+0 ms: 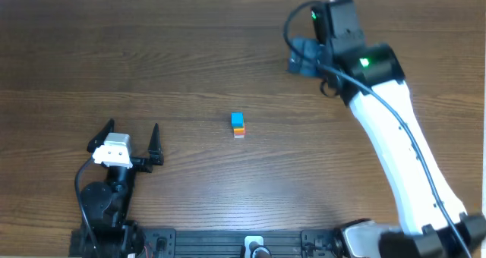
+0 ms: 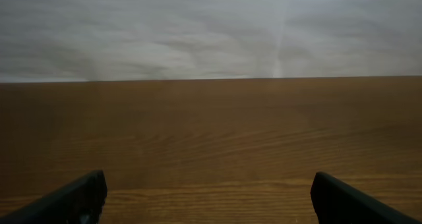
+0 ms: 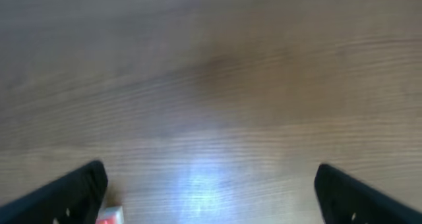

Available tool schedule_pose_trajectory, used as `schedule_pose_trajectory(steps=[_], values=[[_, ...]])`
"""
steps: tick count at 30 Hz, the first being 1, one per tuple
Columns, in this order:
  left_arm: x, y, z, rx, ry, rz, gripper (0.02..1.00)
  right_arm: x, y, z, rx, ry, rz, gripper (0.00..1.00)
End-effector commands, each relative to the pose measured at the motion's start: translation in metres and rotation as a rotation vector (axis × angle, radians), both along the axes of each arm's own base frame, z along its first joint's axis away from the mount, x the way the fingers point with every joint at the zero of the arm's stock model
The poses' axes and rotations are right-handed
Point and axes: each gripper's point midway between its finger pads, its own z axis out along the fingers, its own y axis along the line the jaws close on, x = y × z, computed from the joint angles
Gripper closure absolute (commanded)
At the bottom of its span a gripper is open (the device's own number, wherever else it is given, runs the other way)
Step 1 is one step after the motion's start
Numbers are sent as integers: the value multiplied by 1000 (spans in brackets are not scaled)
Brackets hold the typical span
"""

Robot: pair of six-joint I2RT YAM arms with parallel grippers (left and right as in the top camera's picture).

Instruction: Stack Cubes

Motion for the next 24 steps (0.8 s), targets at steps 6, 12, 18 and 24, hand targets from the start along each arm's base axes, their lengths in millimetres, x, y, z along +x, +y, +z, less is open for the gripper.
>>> schedule_pose_trajectory(steps=[6, 12, 18, 24], values=[[0, 2, -2, 15, -1, 9, 18, -54, -56, -12, -46, -219, -40, 7], [0, 2, -2, 15, -1, 9, 18, -83, -71, -23, -61, -451, -36, 7], [0, 2, -2, 15, -1, 9, 18, -105, -76, -37, -59, -625, -28, 12], [0, 2, -2, 15, -1, 9, 18, -120, -66, -54, -99, -728, 114, 9]])
